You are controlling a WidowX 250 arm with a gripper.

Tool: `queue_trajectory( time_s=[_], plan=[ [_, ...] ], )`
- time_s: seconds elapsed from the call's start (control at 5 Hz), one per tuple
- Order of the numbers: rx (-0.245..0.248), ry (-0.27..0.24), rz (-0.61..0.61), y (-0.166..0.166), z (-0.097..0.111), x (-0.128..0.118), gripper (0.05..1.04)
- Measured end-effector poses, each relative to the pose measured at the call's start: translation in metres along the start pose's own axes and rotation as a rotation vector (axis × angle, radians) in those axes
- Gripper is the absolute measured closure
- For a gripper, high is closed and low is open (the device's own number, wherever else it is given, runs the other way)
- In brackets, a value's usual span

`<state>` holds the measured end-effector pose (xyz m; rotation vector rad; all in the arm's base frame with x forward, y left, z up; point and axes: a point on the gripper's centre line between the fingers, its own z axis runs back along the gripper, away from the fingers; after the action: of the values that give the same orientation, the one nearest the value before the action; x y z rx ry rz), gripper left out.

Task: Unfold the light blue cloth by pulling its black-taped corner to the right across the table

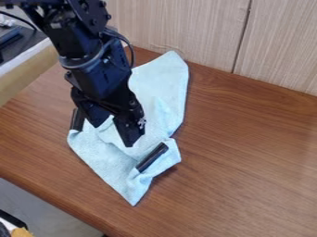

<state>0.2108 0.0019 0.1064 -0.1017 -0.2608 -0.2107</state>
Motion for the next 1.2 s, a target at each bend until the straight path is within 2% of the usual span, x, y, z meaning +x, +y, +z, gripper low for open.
queue_trajectory(
  time_s=[0.2, 0.4, 0.6, 0.8, 1.0, 1.2],
  plan=[
    [-0.005, 0.013, 0.013, 0.0, -0.003, -0.001, 0.083],
    [0.003, 0.017, 0.1, 0.013, -0.009, 0.016, 0.083],
    [0.024, -0.006, 0.204, 0.032, -0.009, 0.039, 0.083],
    [0.084, -0.006, 0.318, 0.053, -0.02, 0.058, 0.083],
    [0.133, 0.031, 0.401, 0.066, -0.038, 0.059, 0.083],
    [0.168, 0.028, 0.445, 0.074, -0.053, 0.057, 0.083]
  ],
)
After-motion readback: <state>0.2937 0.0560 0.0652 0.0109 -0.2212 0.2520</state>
